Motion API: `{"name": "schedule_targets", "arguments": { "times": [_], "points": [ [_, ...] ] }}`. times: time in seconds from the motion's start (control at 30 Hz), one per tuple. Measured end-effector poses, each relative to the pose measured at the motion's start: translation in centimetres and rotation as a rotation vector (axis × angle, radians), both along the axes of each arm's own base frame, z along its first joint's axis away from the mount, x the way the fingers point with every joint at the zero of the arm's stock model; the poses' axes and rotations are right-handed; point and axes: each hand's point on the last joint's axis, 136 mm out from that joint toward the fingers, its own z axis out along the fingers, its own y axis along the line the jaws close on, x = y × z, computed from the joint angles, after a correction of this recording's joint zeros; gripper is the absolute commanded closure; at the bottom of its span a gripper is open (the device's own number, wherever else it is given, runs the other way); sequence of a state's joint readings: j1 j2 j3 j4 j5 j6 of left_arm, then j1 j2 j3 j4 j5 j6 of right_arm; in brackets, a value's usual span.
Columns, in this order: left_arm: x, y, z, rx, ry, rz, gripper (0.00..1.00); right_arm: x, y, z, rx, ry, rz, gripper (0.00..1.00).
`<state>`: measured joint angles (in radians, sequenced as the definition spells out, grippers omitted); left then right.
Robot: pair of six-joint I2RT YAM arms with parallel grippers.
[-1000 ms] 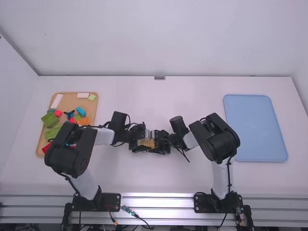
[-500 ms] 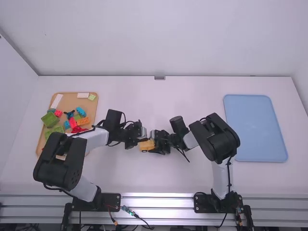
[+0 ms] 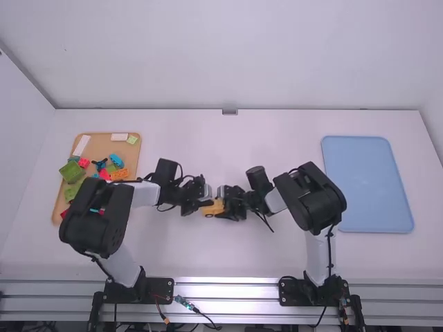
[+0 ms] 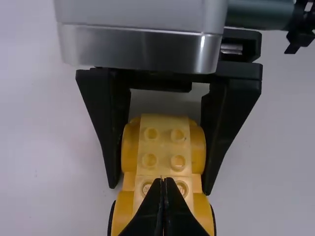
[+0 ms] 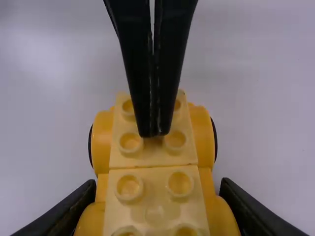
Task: Assemble lego blocks to make yellow taxi
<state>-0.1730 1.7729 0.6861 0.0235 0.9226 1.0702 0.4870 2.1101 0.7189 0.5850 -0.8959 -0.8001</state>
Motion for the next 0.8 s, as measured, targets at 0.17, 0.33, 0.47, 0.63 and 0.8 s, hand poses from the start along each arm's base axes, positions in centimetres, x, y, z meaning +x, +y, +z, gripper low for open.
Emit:
{"name": "schedule_targets", "arguments": {
  "times": [0.17, 0.33, 0.47, 0.63, 0.8],
  "points": [
    [0.4, -0.5, -0.2, -0.035, 0.012, -0.016, 0.98, 0.5, -0.6, 0.0, 0.003, 0.002, -0.015, 0.60],
    [0.5, -0.7, -0.3, -0.056, 0.023, -0.025, 0.98, 0.8, -0.9, 0.0, 0.005, 0.000, -0.023, 0.60],
    [0.8, -0.8, -0.1, -0.067, 0.001, -0.027, 0.98, 0.8, -0.9, 0.1, 0.005, -0.002, -0.024, 0.60],
    [0.8, -0.6, 0.1, -0.064, 0.002, -0.004, 0.98, 0.9, -0.9, 0.1, 0.005, -0.005, -0.026, 0.59],
    [0.9, -0.3, 1.2, -0.048, -0.014, 0.026, 0.98, 1.2, -0.8, 0.1, 0.002, -0.017, -0.035, 0.59]
  ]
}}
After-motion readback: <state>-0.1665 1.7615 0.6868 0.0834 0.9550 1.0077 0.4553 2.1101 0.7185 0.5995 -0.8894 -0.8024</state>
